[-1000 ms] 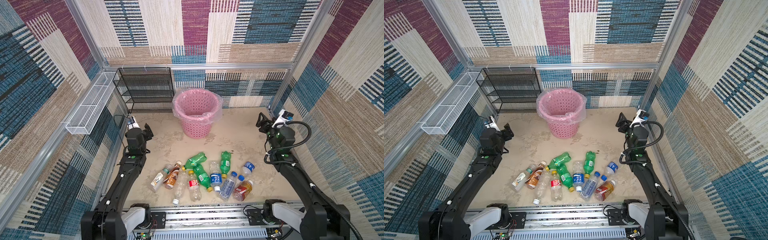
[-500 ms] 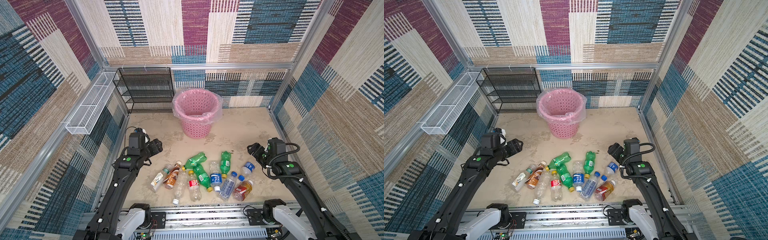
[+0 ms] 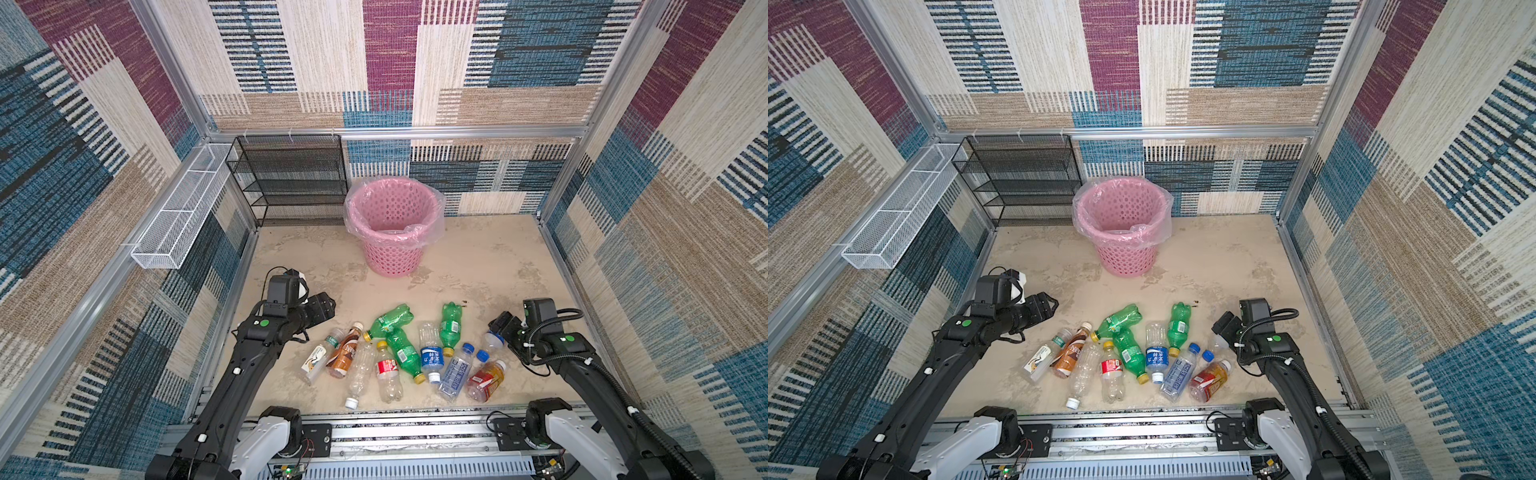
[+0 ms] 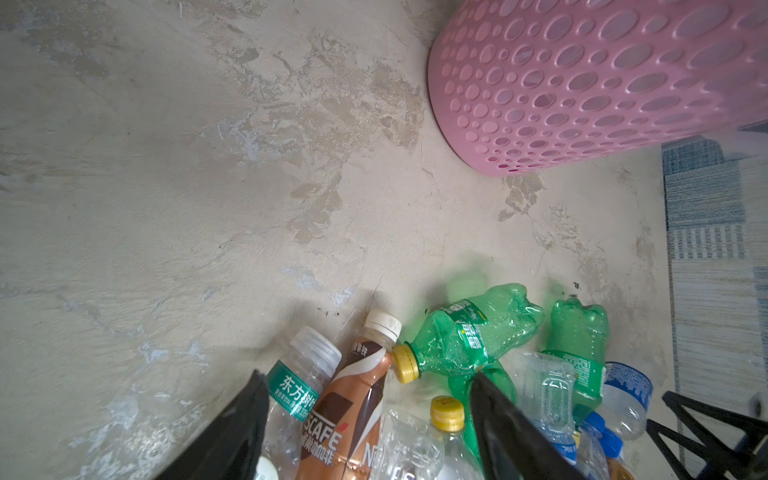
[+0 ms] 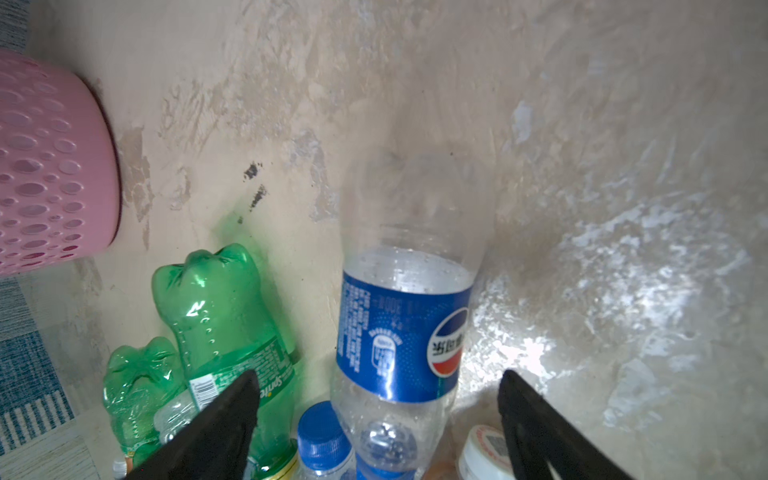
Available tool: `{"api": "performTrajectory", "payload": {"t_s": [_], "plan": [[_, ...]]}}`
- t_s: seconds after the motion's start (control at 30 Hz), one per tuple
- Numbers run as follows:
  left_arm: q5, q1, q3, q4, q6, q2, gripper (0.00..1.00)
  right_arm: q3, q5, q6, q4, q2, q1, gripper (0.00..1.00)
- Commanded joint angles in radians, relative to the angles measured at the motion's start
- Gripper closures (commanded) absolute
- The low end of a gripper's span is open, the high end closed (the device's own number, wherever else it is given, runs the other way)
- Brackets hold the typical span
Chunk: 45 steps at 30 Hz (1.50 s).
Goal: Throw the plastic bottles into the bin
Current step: 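Lower the right gripper onto the blue-label bottle while the left gripper moves over bottles, then lift the blue-label bottle with the right gripper and drop it into the pink bin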
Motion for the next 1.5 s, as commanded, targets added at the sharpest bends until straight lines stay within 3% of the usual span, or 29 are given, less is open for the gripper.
{"api": "performTrajectory", "payload": {"t_s": [0.0,0.5,1.03,1.47], "plan": [[0.006,-0.004,-0.005,0.006,-0.005,0.0,0.23,-0.01,-0.015,-0.012,0.087,0.033,0.002,0.12],[0.001,-0.012,0.009,0.0,-0.006,0.003,0.23,-0.041,0.013,-0.06,0.211,0.147,0.002,0.24],[0.004,-0.024,0.034,-0.004,-0.01,0.014,0.23,0.004,0.038,-0.119,0.254,0.139,0.002,0.59],[-0.003,-0.03,0.041,-0.031,-0.011,-0.006,0.23,0.042,-0.064,-0.186,0.371,0.025,0.003,0.65]]}}
